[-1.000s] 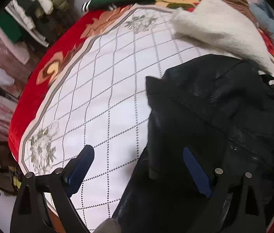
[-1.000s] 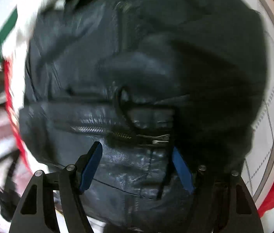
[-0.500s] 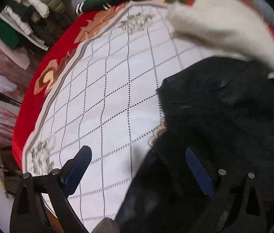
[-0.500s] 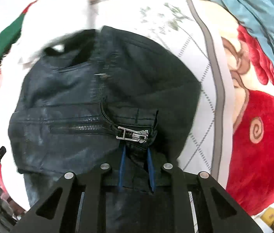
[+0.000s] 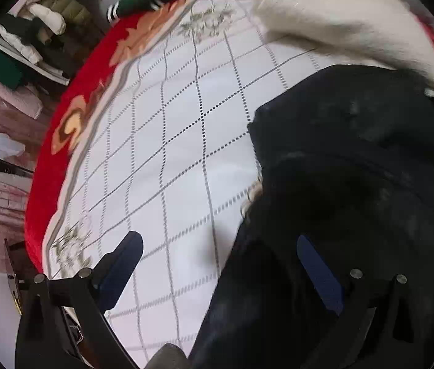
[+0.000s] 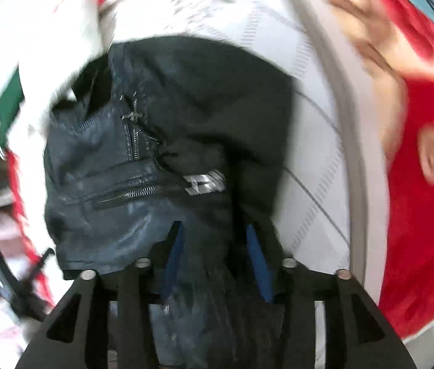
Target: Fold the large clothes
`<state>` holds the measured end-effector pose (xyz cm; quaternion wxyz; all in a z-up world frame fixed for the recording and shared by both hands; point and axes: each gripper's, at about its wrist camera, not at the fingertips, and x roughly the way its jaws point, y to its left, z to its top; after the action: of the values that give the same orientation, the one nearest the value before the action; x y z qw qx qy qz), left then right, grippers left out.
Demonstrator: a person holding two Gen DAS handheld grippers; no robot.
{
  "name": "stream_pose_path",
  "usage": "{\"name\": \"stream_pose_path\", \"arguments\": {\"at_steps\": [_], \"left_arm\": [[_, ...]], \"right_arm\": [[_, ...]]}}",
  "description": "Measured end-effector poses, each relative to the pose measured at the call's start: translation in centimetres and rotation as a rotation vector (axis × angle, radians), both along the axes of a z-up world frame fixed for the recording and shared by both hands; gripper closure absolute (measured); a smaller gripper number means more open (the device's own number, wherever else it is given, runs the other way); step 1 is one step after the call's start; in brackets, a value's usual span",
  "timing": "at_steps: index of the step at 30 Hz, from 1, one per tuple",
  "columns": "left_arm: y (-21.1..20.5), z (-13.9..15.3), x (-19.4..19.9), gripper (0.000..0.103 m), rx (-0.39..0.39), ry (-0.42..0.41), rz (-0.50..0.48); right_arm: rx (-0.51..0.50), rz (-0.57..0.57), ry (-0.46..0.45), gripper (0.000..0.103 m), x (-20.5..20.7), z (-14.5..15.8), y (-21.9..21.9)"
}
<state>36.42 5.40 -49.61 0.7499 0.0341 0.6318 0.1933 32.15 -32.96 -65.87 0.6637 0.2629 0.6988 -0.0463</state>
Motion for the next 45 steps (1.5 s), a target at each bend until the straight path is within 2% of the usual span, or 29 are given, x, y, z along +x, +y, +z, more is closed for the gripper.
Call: {"name": "stream_pose_path", "arguments": {"at_steps": [3, 6, 8, 9, 10, 11, 13, 15, 18, 19, 20, 21, 22, 25, 29, 30, 32, 35, 38, 40, 43, 45], "left_arm": [[-2.1, 1.0, -2.8, 0.0, 0.013, 0.017, -0.041], [-4.3, -0.3, -5.9, 0.0, 0.029, 0.079, -0.088], [-5.1, -1.6, -7.1, 0.0, 0.044, 0.127, -0.11], [-5.3, -2.2, -7.6, 0.0, 0.047, 0.143, -0.114], [-5.3, -2.8, -8.2, 0.0, 0.057, 0.156, -0.116], [-5.2, -3.2, -8.6, 0.0, 0.065, 0.167, -0.117], [-4.7, -3.3, -9.4, 0.0, 0.07, 0.178, -0.116], [-4.2, -2.9, -10.2, 0.0, 0.074, 0.176, -0.12], [-3.1, -2.4, -11.1, 0.0, 0.104, 0.161, -0.146], [-2.7, -2.5, -11.3, 0.0, 0.117, 0.156, -0.159], [-2.6, -2.8, -11.5, 0.0, 0.126, 0.156, -0.169], [-2.4, -3.5, -11.5, 0.0, 0.138, 0.158, -0.18], [-2.3, -4.4, -11.4, 0.0, 0.158, 0.162, -0.192], [-1.9, -6.7, -11.2, 0.0, 0.16, 0.189, -0.203], [-1.9, -7.3, -11.2, 0.0, 0.168, 0.149, -0.214], [-2.0, -7.4, -11.3, 0.0, 0.172, 0.141, -0.223], [-1.9, -7.5, -11.4, 0.0, 0.165, 0.12, -0.228], [-1.5, -7.6, -11.5, 0.0, 0.134, 0.084, -0.196], [-0.7, -7.7, -11.3, 0.0, 0.087, 0.092, -0.146], [-0.5, -7.8, -11.1, 0.0, 0.065, 0.102, -0.156], [-0.2, -7.7, -11.1, 0.0, 0.039, 0.1, -0.159], [-0.3, -7.4, -11.1, 0.0, 0.04, 0.103, -0.17]], "right_arm": [[-0.006, -0.037, 0.024, 0.048, -3.3, 0.1, -2.4], [0.03, 0.013, 0.107, 0.048, -6.4, -3.4, -2.1], [0.08, 0.056, 0.149, 0.049, -7.4, -6.7, 0.0], [0.078, 0.067, 0.15, 0.061, -7.8, -7.5, 0.8], [0.056, 0.055, 0.118, 0.09, -8.5, -7.6, 1.4], [0.08, 0.036, 0.104, 0.098, -8.8, -8.0, 2.2], [0.117, -0.044, 0.119, 0.098, -9.9, -8.1, 3.5], [0.227, -0.11, 0.13, 0.098, -11.0, -7.8, 5.3], [0.311, -0.084, 0.14, 0.098, -12.2, -6.9, 9.1], [0.295, -0.053, 0.166, 0.099, -12.8, -7.0, 9.9], [0.239, -0.013, 0.196, 0.099, -13.3, -7.1, 10.2], [0.104, 0.057, 0.246, 0.098, -14.1, -7.4, 10.4], [0.037, 0.088, 0.259, 0.097, -14.7, -7.7, 10.2], [-0.001, 0.083, 0.261, 0.093, -15.3, -7.2, 10.1], [-0.105, 0.14, 0.185, 0.074, -13.4, -5.3, 11.8], [-0.123, 0.148, 0.17, 0.065, -12.9, -5.1, 12.1], [-0.118, 0.146, 0.153, 0.061, -11.5, -5.7, 13.8], [-0.143, 0.146, 0.162, 0.06, -10.9, -7.1, 14.9], [-0.162, 0.144, 0.147, 0.061, -11.2, -6.9, 15.5], [-0.18, 0.125, 0.142, 0.079, -11.5, -6.6, 15.7], [-0.154, 0.003, 0.161, 0.079, -12.9, -6.6, 12.2], [-0.167, 0.031, 0.181, 0.078, -12.5, -6.7, 12.9]]}}
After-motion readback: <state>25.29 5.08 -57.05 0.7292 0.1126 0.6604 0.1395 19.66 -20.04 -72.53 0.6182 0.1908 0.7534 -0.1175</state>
